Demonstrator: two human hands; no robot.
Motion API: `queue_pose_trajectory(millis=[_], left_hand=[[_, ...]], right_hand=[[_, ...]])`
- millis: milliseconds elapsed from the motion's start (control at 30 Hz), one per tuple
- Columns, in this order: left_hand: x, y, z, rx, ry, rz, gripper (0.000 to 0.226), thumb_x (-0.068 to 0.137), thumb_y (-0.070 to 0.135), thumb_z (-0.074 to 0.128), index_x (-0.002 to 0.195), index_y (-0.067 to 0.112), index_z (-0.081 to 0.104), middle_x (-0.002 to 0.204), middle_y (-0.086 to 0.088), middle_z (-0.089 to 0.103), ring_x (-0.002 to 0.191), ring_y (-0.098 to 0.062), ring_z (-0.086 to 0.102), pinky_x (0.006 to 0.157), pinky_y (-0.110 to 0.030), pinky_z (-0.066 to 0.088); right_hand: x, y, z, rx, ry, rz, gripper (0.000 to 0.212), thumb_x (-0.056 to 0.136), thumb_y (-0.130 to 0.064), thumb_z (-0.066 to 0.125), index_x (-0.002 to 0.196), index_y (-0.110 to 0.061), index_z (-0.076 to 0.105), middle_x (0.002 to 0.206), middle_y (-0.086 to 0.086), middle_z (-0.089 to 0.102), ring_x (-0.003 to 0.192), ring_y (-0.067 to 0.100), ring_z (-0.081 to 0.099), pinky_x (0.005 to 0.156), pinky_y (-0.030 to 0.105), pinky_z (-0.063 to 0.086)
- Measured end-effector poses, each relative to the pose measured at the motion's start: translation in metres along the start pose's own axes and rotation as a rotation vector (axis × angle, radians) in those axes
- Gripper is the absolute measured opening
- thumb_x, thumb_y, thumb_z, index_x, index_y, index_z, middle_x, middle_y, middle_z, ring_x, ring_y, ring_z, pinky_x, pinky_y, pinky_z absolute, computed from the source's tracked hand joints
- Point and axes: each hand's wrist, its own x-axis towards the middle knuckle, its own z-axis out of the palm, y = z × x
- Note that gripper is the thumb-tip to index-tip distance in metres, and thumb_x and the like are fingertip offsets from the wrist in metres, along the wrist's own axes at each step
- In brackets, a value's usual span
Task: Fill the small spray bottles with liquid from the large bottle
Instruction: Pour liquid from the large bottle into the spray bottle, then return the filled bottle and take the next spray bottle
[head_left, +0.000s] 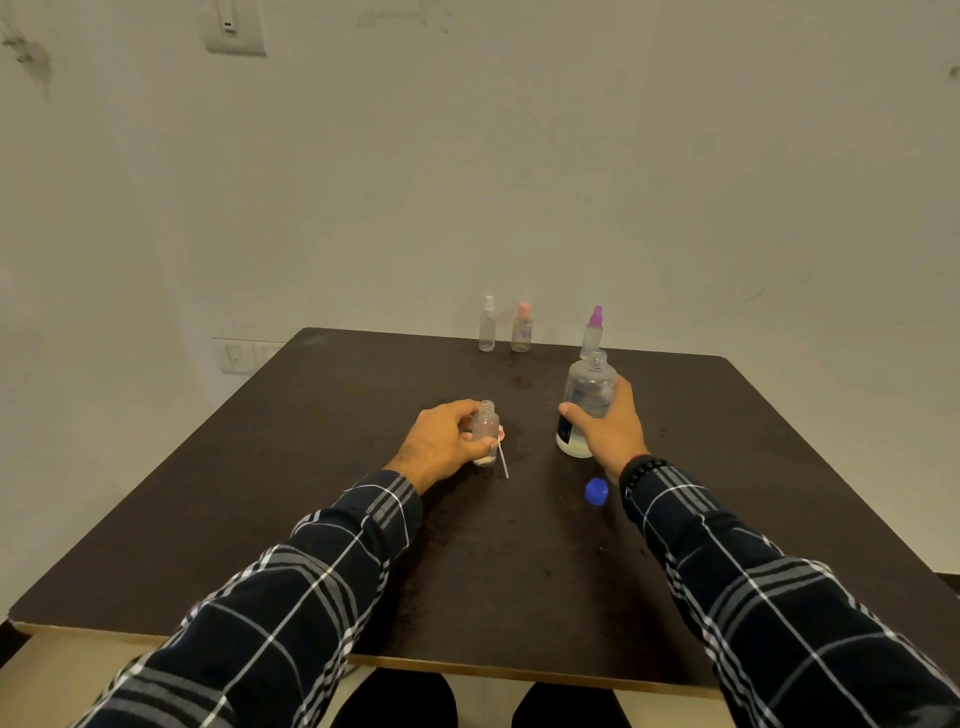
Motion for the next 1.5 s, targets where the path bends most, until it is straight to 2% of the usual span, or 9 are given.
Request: queue_pose_trajectory(millis=[133, 200, 300, 400, 500, 667, 1133, 1300, 1500], left_hand=[[0.0, 0.0, 0.0, 0.007, 0.011, 0.005, 0.069, 0.086, 0.033, 0.076, 0.147, 0.021, 0.046, 0.138, -0.003, 0.057, 0.107, -0.008, 0.055, 0.095, -0.022, 0.043], [-0.002, 0.001, 0.001, 0.019, 0.01, 0.006, 0.069, 0.087, 0.032, 0.076, 0.148, 0.02, 0.045, 0.14, -0.003, 0.056, 0.104, -0.006, 0.051, 0.093, -0.02, 0.041], [-0.002, 0.0, 0.0, 0.002, 0.014, 0.012, 0.068, 0.087, 0.031, 0.076, 0.147, 0.02, 0.045, 0.139, -0.004, 0.057, 0.103, -0.007, 0.053, 0.094, -0.022, 0.043], [-0.002, 0.0, 0.0, -0.009, 0.011, 0.011, 0.064, 0.085, 0.031, 0.078, 0.142, 0.021, 0.051, 0.133, 0.001, 0.061, 0.104, -0.007, 0.058, 0.097, -0.026, 0.047], [-0.002, -0.001, 0.002, -0.018, 0.042, 0.024, 0.061, 0.083, 0.031, 0.08, 0.138, 0.024, 0.056, 0.126, 0.005, 0.065, 0.103, -0.005, 0.06, 0.093, -0.023, 0.048], [-0.001, -0.004, 0.004, 0.001, 0.062, 0.029, 0.061, 0.083, 0.033, 0.079, 0.138, 0.024, 0.056, 0.123, 0.005, 0.066, 0.101, -0.006, 0.061, 0.091, -0.022, 0.05], [0.002, -0.007, 0.006, -0.024, 0.047, 0.017, 0.06, 0.082, 0.031, 0.079, 0.137, 0.027, 0.056, 0.123, 0.008, 0.065, 0.099, -0.002, 0.062, 0.092, -0.021, 0.05], [-0.001, -0.002, 0.003, -0.008, 0.029, 0.001, 0.061, 0.085, 0.029, 0.078, 0.14, 0.026, 0.053, 0.122, 0.008, 0.064, 0.084, 0.007, 0.056, 0.077, -0.01, 0.041], [-0.006, 0.003, 0.001, -0.04, 0.023, -0.036, 0.064, 0.085, 0.029, 0.078, 0.143, 0.024, 0.05, 0.13, 0.001, 0.063, 0.101, -0.006, 0.061, 0.097, -0.027, 0.05]], right_hand=[[-0.003, 0.003, -0.003, -0.052, -0.05, 0.001, 0.096, 0.083, -0.03, 0.081, 0.155, -0.024, 0.019, 0.147, 0.001, 0.046, 0.137, 0.026, 0.046, 0.114, 0.046, 0.038], [-0.015, -0.002, -0.002, -0.17, 0.118, -0.031, 0.098, 0.082, -0.048, 0.077, 0.156, -0.026, 0.016, 0.155, 0.005, 0.036, 0.14, 0.024, 0.041, 0.113, 0.05, 0.039], [-0.037, -0.013, 0.001, -0.369, 0.429, -0.353, 0.055, 0.093, -0.048, 0.061, 0.136, -0.02, 0.044, 0.131, 0.003, 0.053, 0.116, 0.018, 0.053, 0.095, 0.04, 0.049], [-0.042, -0.025, 0.015, -0.451, 0.163, -0.552, 0.014, 0.1, -0.033, 0.055, 0.11, -0.024, 0.057, 0.094, -0.008, 0.061, 0.083, 0.006, 0.057, 0.074, 0.025, 0.048], [-0.026, -0.024, 0.044, -0.586, -0.133, -0.362, 0.011, 0.1, -0.028, 0.054, 0.107, -0.024, 0.061, 0.092, -0.005, 0.067, 0.085, 0.014, 0.065, 0.076, 0.034, 0.054], [-0.007, -0.017, 0.073, -0.718, -0.268, -0.137, 0.023, 0.099, -0.027, 0.054, 0.113, -0.018, 0.069, 0.113, 0.007, 0.071, 0.105, 0.027, 0.066, 0.093, 0.04, 0.053], [0.016, -0.011, 0.097, -0.79, -0.286, 0.01, 0.023, 0.095, -0.024, 0.059, 0.112, -0.011, 0.068, 0.115, 0.014, 0.069, 0.105, 0.031, 0.067, 0.09, 0.041, 0.056], [0.02, -0.016, 0.089, -0.586, -0.135, -0.093, 0.027, 0.101, -0.024, 0.054, 0.121, -0.009, 0.065, 0.118, 0.013, 0.066, 0.106, 0.029, 0.063, 0.091, 0.038, 0.051], [0.0, -0.045, 0.066, 0.015, 0.028, -0.281, 0.033, 0.103, -0.052, 0.045, 0.11, -0.026, 0.064, 0.093, -0.001, 0.067, 0.082, 0.008, 0.061, 0.074, 0.025, 0.053]])
